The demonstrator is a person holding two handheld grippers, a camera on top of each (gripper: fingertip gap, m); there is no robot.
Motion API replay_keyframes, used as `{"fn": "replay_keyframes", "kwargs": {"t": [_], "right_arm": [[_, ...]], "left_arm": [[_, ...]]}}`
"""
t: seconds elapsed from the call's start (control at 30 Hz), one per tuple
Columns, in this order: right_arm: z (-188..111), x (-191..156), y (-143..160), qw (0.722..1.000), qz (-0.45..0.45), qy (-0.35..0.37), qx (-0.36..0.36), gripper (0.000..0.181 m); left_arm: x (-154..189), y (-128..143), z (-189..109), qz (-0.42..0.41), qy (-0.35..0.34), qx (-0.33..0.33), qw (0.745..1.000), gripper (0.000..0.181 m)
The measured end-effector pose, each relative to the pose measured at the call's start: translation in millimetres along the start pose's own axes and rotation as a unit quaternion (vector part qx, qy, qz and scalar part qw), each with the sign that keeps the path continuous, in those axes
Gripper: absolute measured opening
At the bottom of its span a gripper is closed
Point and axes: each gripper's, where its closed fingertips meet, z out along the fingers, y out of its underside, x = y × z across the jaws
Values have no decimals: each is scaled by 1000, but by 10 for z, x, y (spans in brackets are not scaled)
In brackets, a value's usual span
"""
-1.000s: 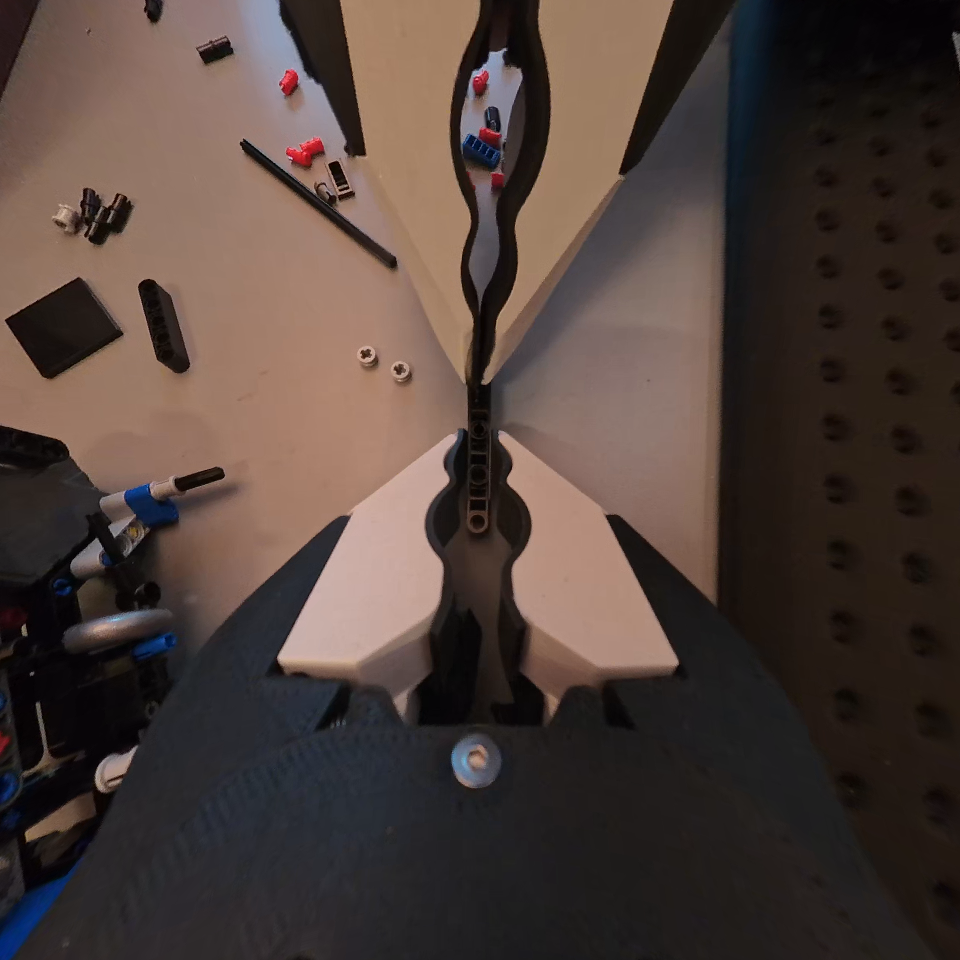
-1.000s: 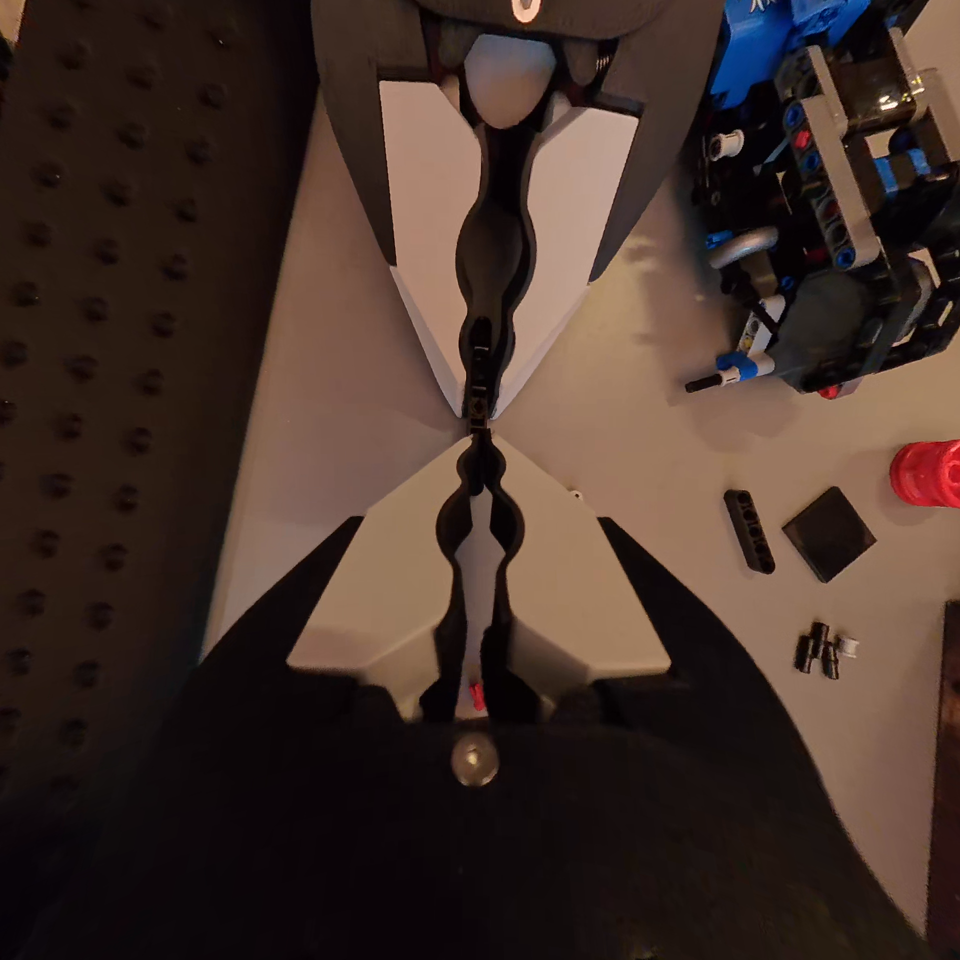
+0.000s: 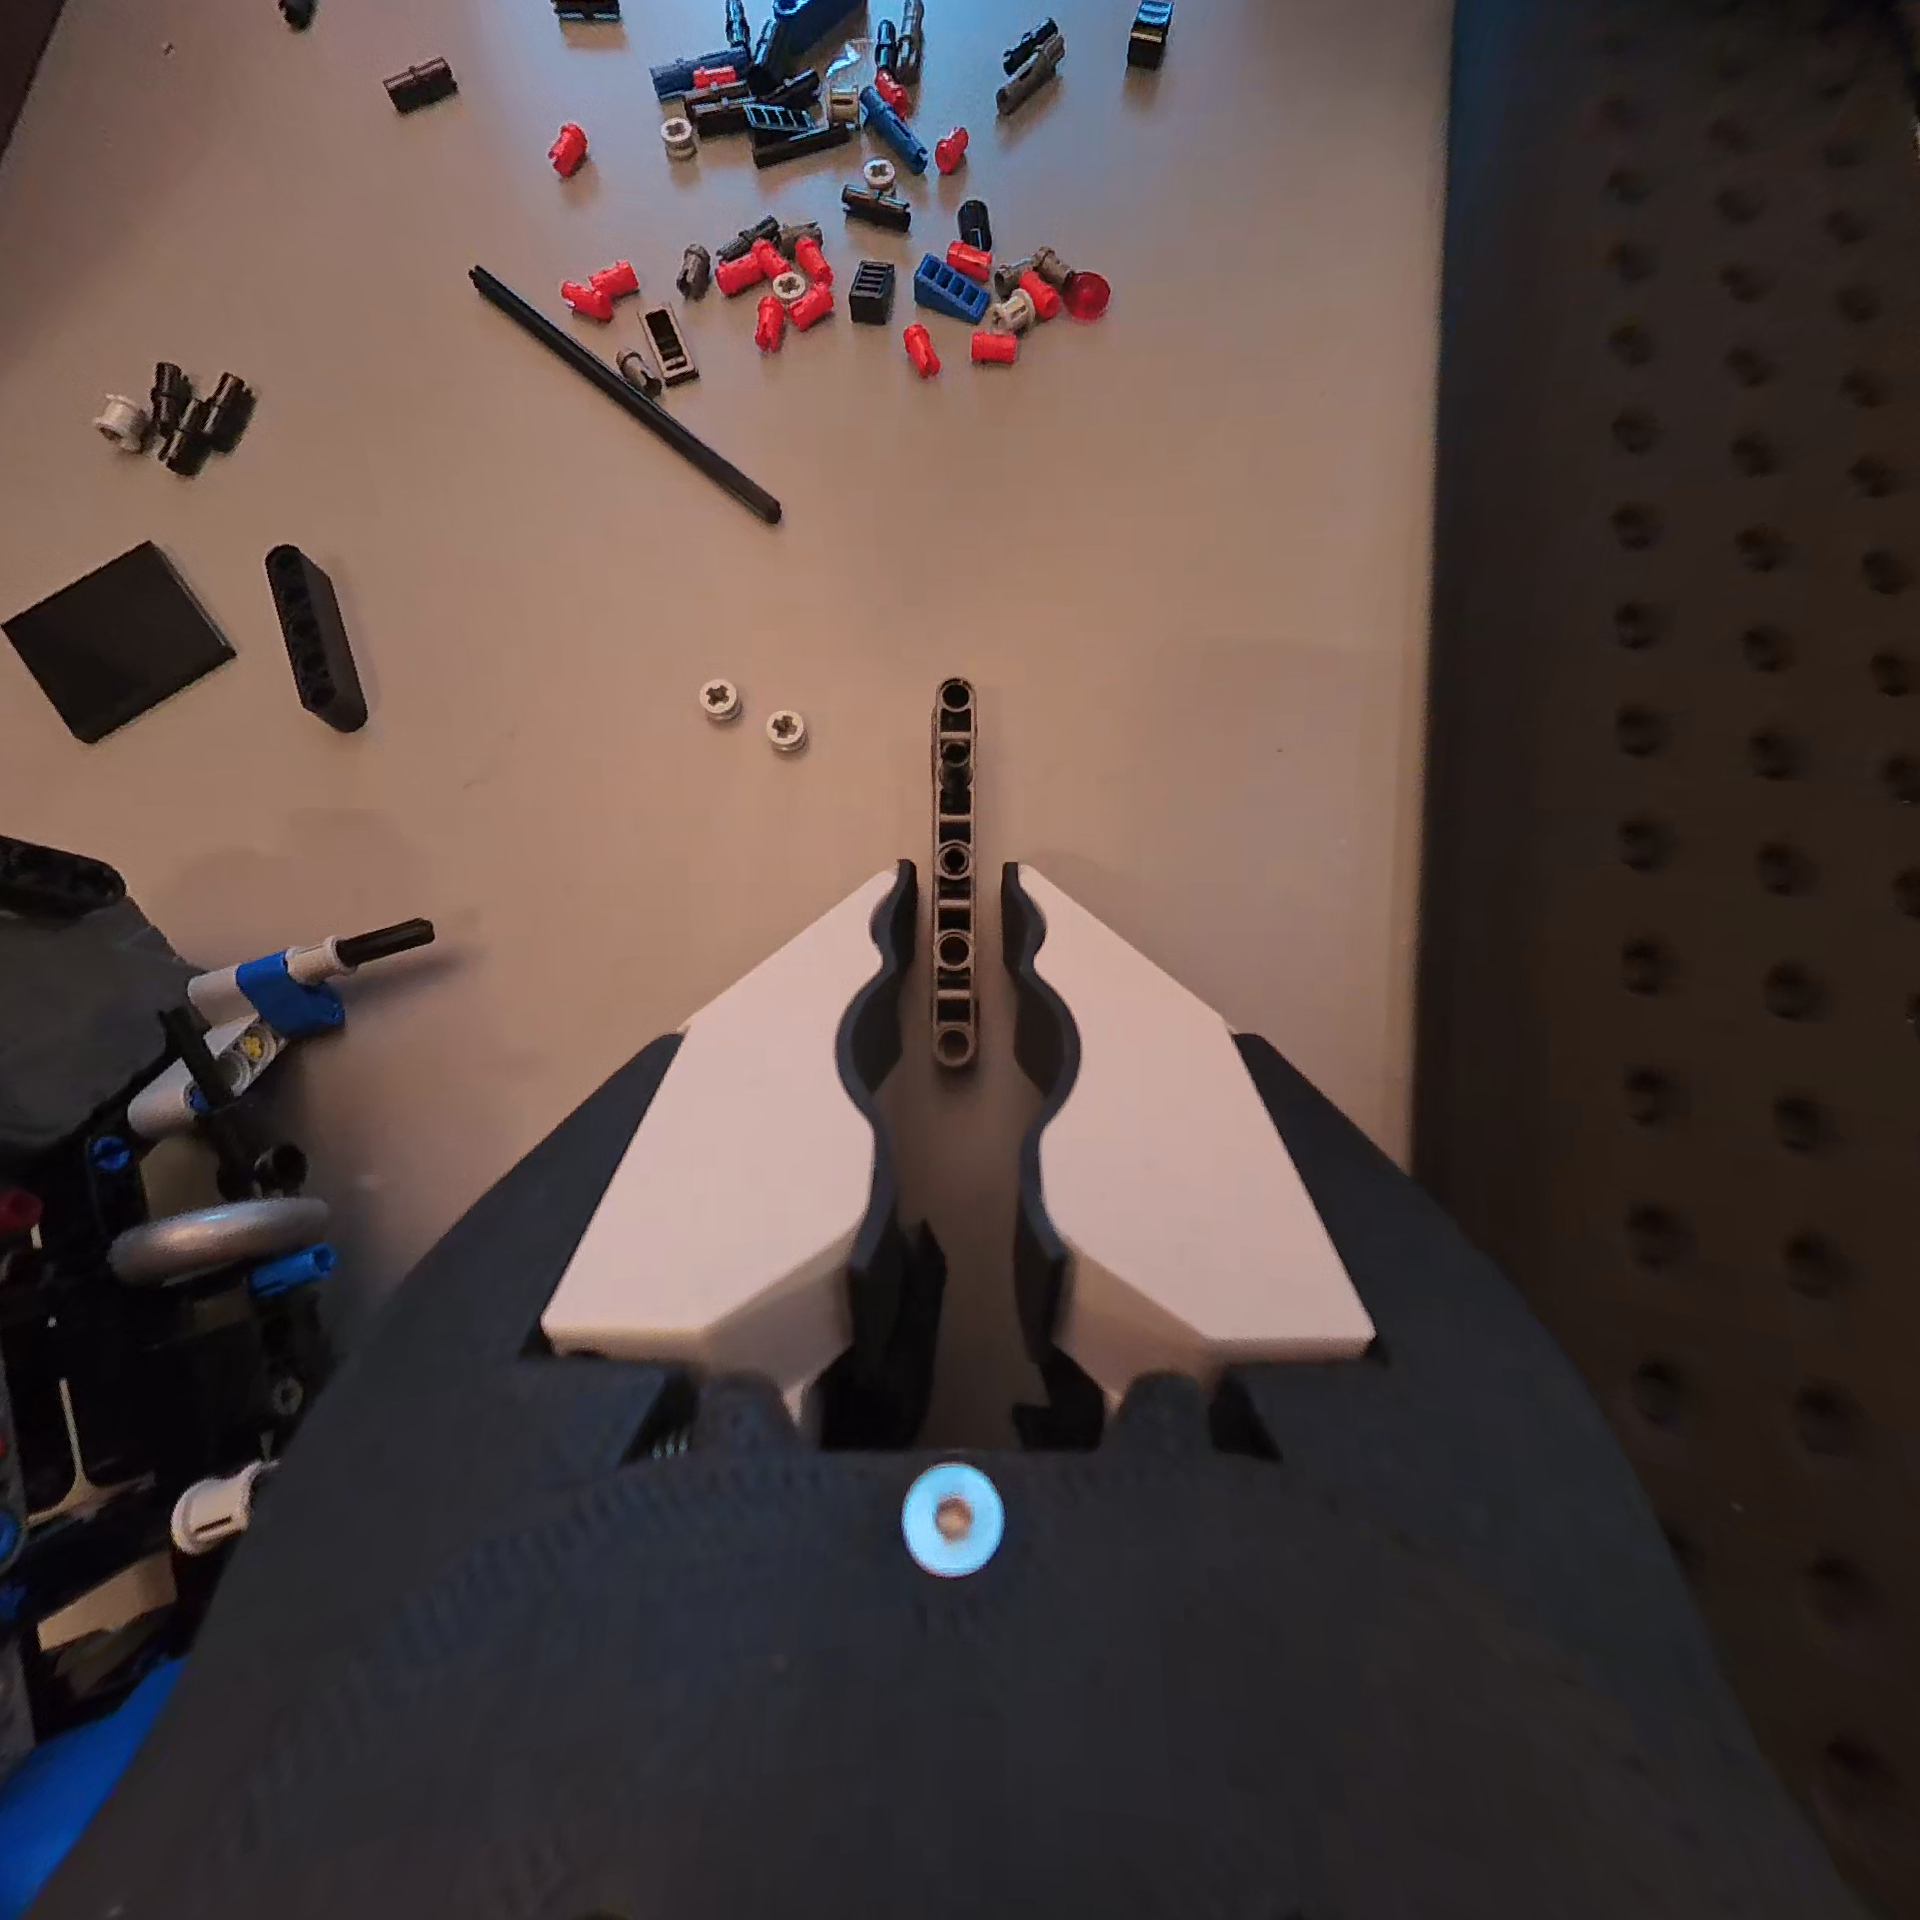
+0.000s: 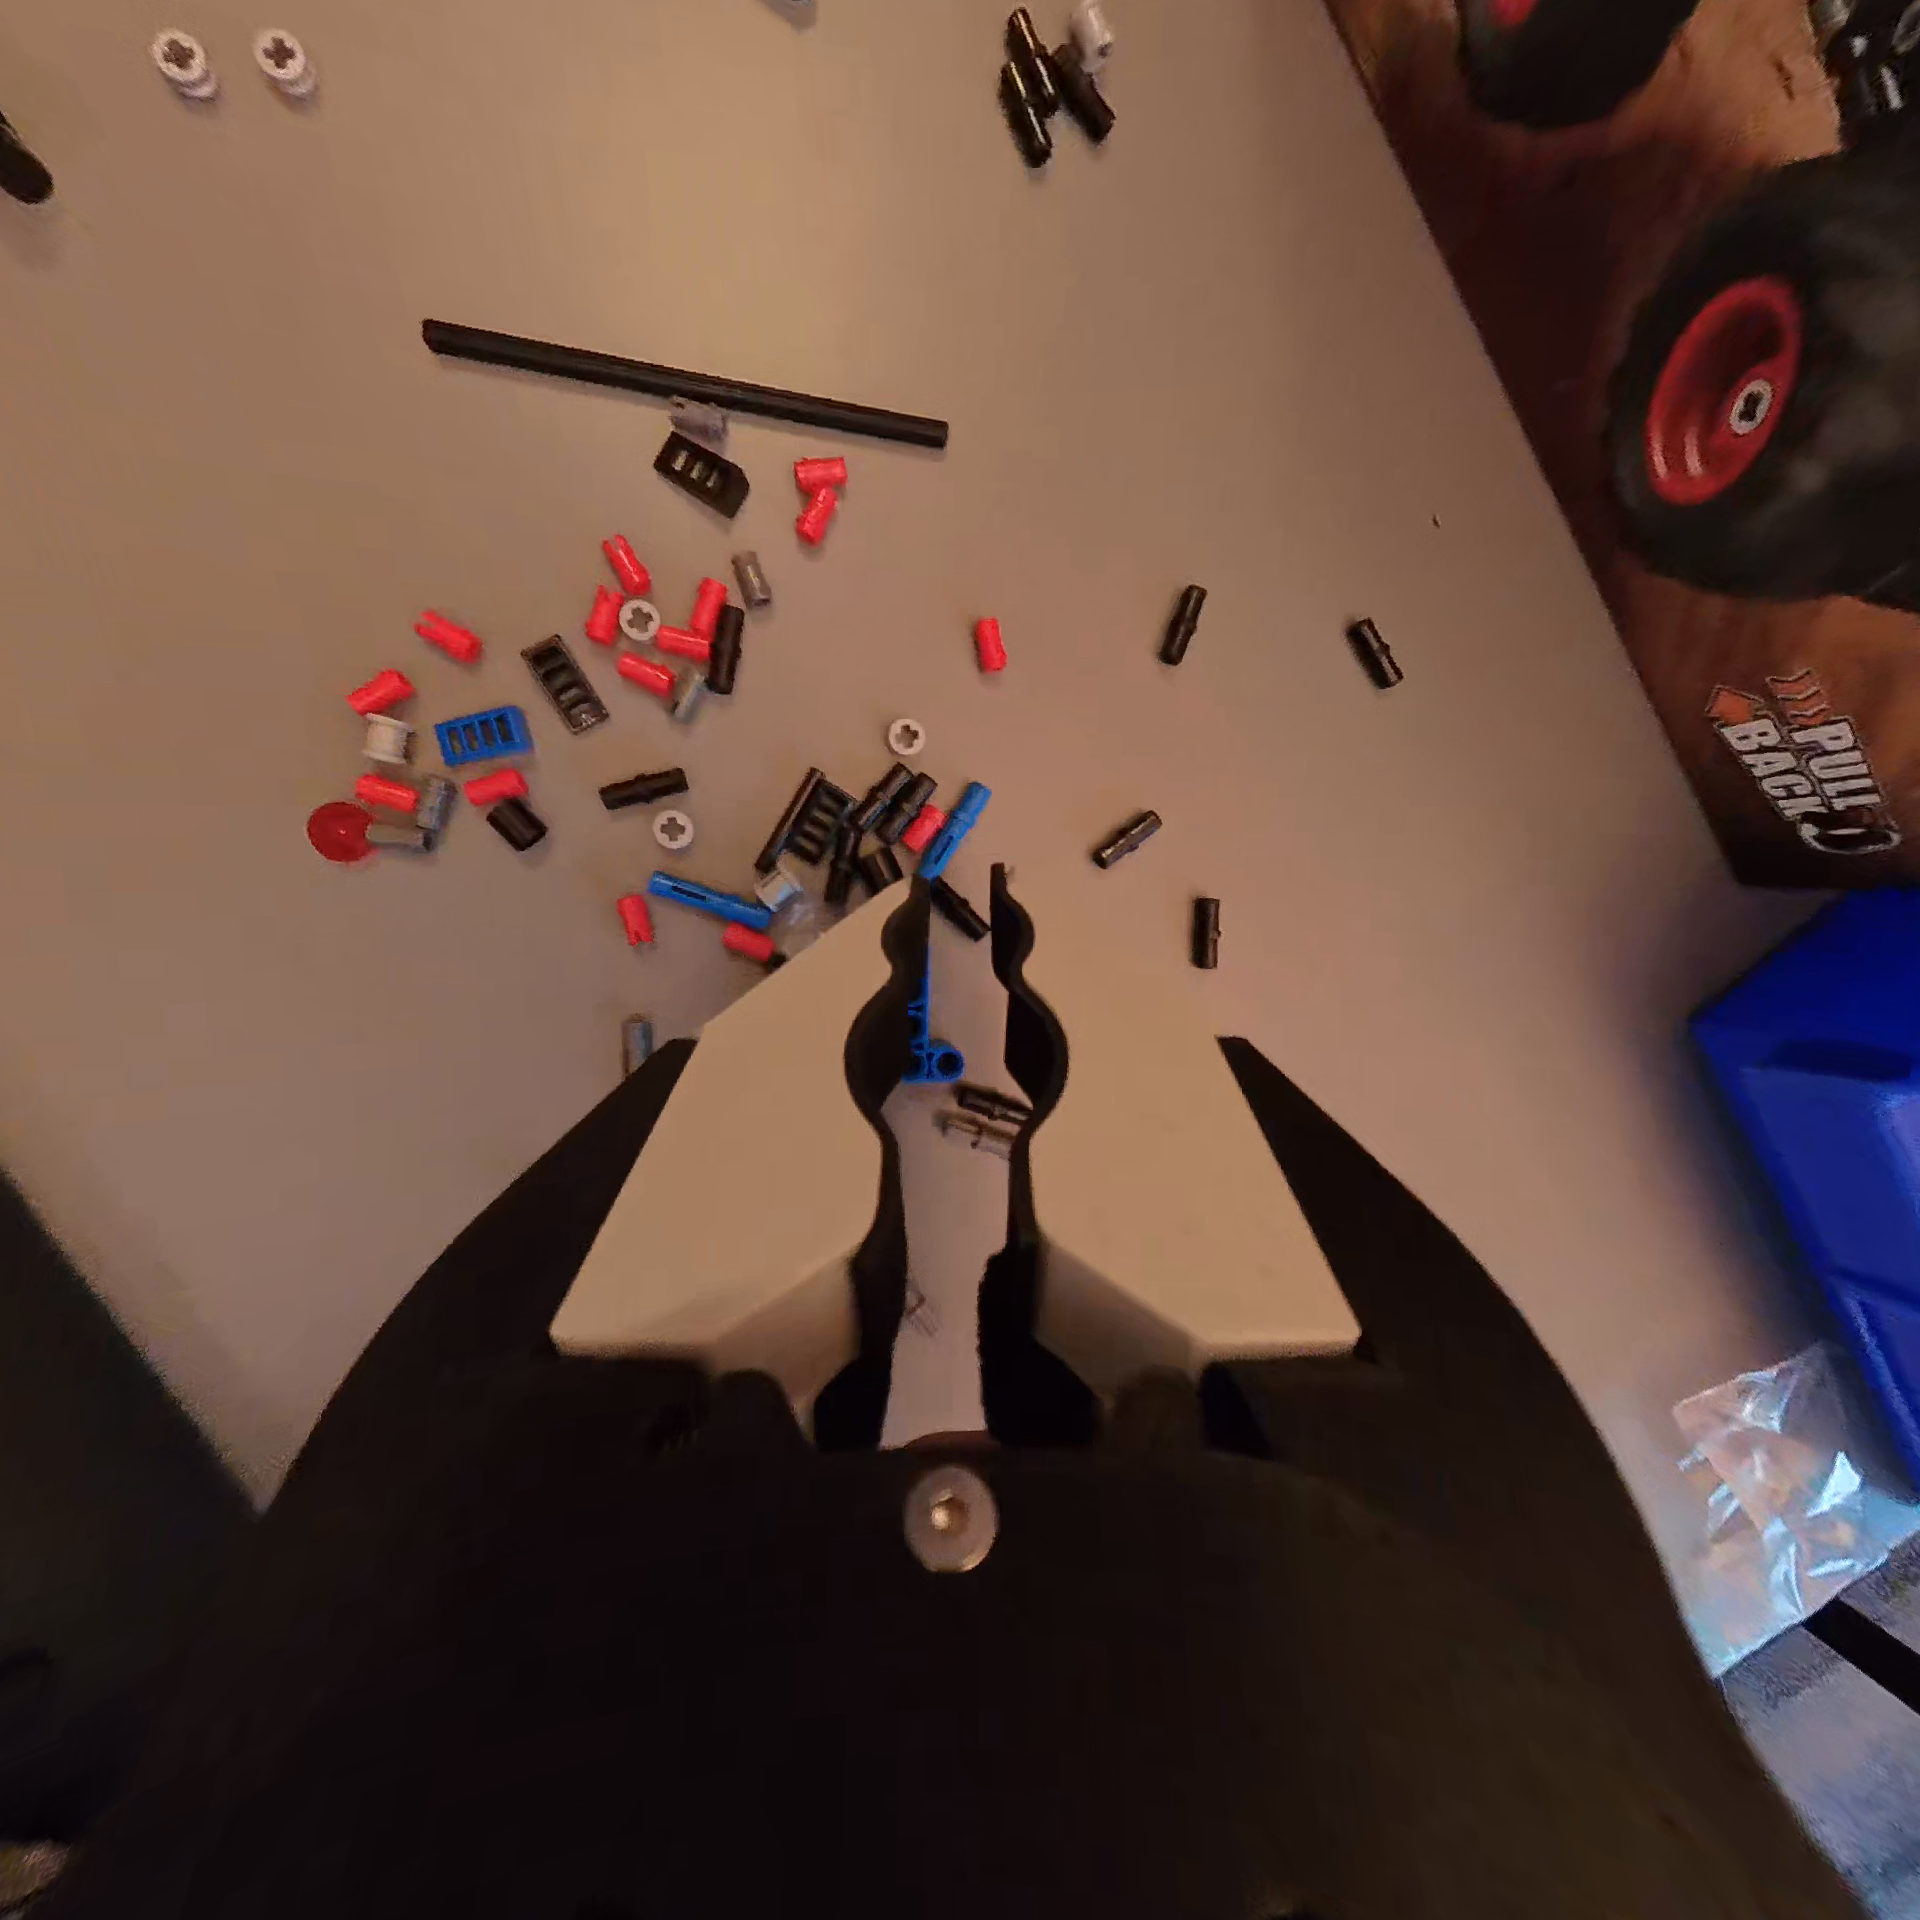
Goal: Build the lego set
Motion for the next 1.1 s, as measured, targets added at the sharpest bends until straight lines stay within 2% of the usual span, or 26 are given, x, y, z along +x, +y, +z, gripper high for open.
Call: {"fn": "replay_keyframes", "kwargs": {"t": [0.2,0.4,0.67,0.8,0.93,1.1], "right_arm": [[60,34,101,999,-14,-41,2,10],[139,-2,121,997,-16,-77,-2,3],[102,-11,35,997,-11,-72,30,2],[-124,-101,-304,994,-13,-55,91,2],[-331,-436,-818,985,-29,-70,155,2],[-413,-1010,-1419,961,-26,-158,228,2]], "left_arm": [[1,-4,5,-1,2,1,1000,15],[0,-5,5,-4,4,3,1000,15],[6,-9,9,-2,4,3,1000,20],[-29,-3,-7,1,-9,0,1000,35],[-65,-170,-115,30,-41,39,998,35],[-215,-521,-402,121,-156,118,973,31]]}}
